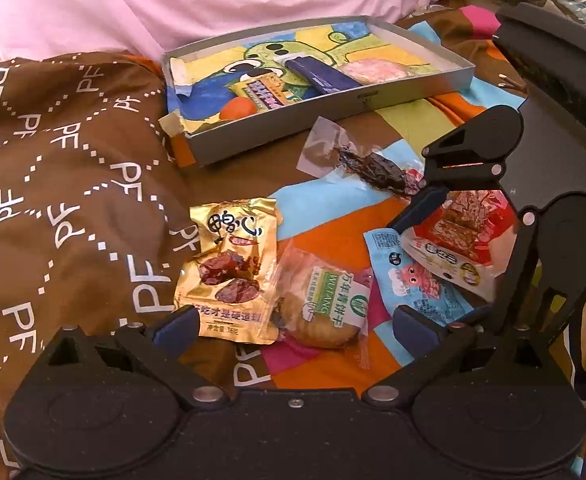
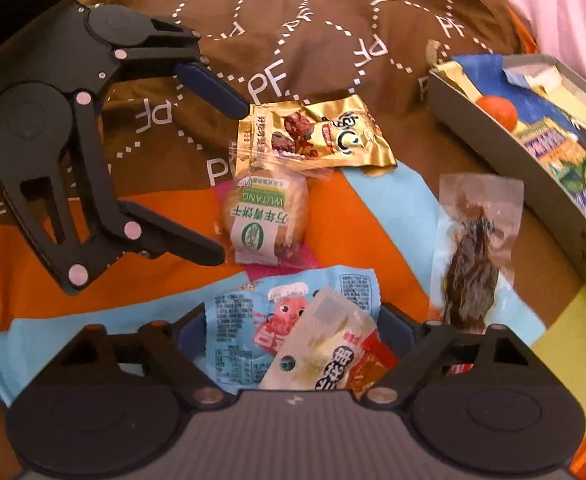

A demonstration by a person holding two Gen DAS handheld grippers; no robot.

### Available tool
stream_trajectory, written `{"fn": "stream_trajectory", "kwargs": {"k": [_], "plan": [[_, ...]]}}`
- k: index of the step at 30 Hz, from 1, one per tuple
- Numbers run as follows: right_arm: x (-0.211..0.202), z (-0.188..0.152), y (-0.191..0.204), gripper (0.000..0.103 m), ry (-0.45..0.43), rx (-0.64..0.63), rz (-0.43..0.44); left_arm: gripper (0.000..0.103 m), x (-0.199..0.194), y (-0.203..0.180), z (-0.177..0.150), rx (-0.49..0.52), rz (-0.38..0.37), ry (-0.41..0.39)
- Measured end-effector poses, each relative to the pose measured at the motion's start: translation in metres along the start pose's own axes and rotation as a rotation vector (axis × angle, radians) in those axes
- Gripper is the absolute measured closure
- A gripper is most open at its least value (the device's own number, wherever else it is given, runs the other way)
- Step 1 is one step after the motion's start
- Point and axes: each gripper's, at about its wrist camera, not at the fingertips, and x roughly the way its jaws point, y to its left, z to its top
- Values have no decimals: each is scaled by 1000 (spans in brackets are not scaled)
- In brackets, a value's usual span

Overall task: Organize snacks
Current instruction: 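Move left tool to the wrapped round biscuit while right tool approaches the blue sausage packet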

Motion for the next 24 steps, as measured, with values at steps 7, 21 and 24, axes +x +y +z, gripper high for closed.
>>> {"fn": "stream_trajectory", "kwargs": {"k": [7, 21, 24], "plan": [[-14, -21, 6, 14, -15, 126, -7, 3, -1, 0, 0, -28, -26, 12], [-42, -56, 32, 14, -137, 357, -148, 6, 2, -7, 8, 68, -27, 60], [-43, -61, 36, 13, -157, 343, -145, 6, 4, -11, 13, 100, -35, 74]]}}
